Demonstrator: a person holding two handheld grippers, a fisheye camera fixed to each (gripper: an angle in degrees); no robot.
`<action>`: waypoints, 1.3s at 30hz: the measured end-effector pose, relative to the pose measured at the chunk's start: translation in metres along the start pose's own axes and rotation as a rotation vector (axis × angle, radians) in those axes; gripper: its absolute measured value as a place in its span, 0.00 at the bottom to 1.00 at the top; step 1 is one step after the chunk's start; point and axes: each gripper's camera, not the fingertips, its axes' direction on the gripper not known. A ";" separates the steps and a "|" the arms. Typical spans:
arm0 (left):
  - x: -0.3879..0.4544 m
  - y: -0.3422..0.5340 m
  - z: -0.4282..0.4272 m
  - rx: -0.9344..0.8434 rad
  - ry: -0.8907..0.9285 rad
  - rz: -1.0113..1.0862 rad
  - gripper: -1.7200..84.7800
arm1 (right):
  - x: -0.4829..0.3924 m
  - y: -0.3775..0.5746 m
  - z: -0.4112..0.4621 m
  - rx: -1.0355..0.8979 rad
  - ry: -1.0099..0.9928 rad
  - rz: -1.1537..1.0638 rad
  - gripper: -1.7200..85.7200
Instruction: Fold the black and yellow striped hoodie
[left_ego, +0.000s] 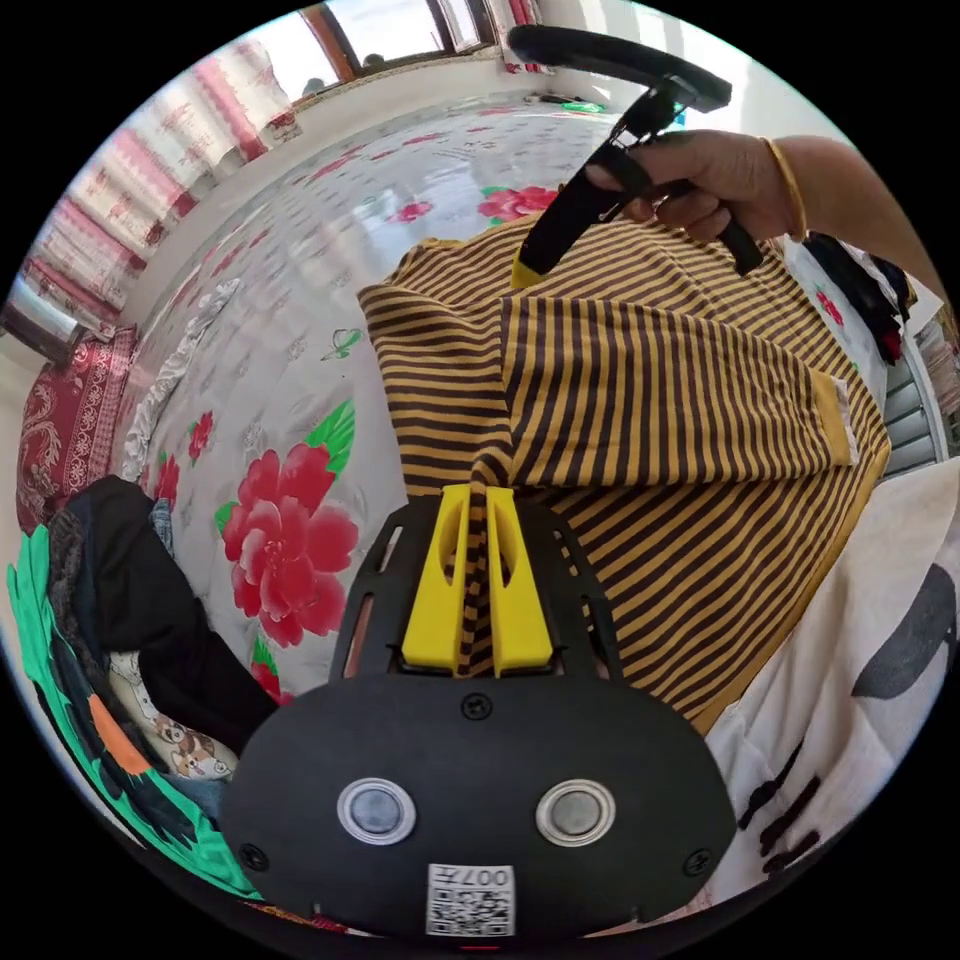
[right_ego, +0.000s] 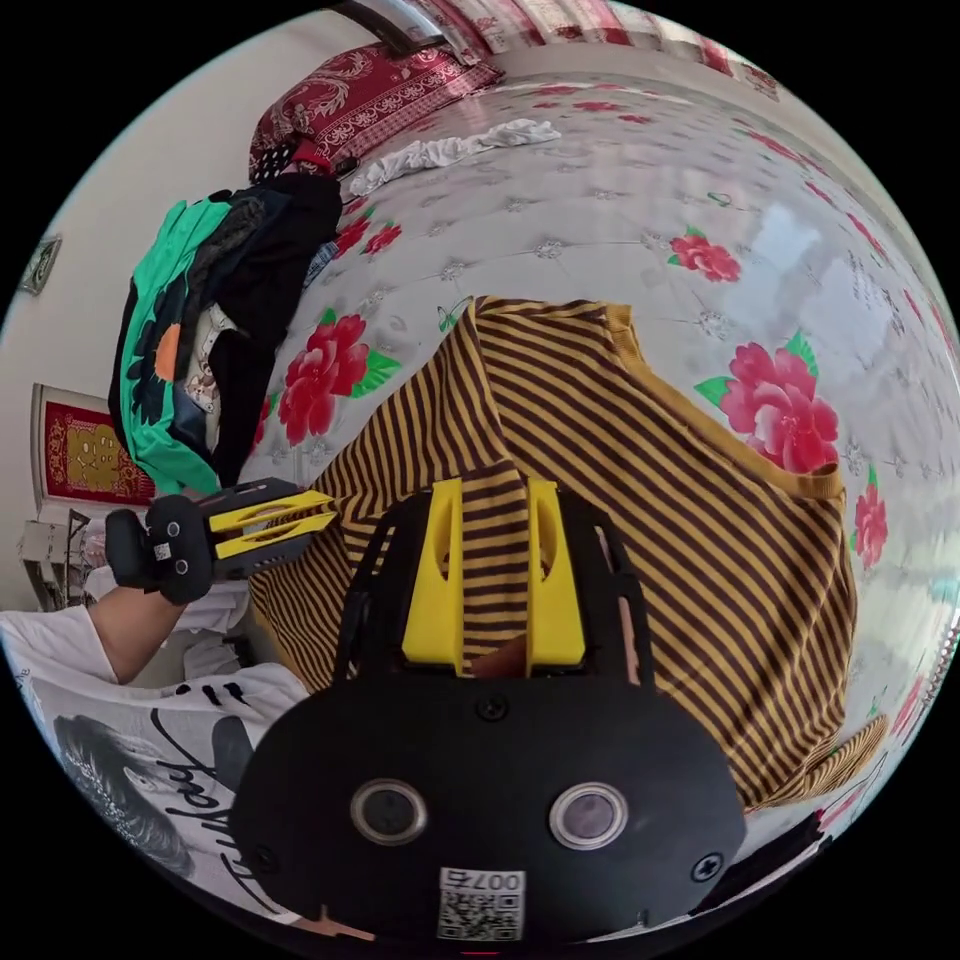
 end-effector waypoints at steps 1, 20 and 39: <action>-0.009 0.005 -0.004 0.017 0.031 -0.032 0.03 | 0.000 -0.004 0.004 -0.018 0.001 -0.011 0.09; -0.189 0.077 0.018 -0.008 0.098 -0.567 0.07 | -0.041 -0.101 -0.023 0.063 0.014 -0.260 0.04; -0.068 -0.002 0.005 -0.062 0.189 -0.201 0.01 | -0.003 0.189 -0.018 -0.055 -0.030 -0.108 0.07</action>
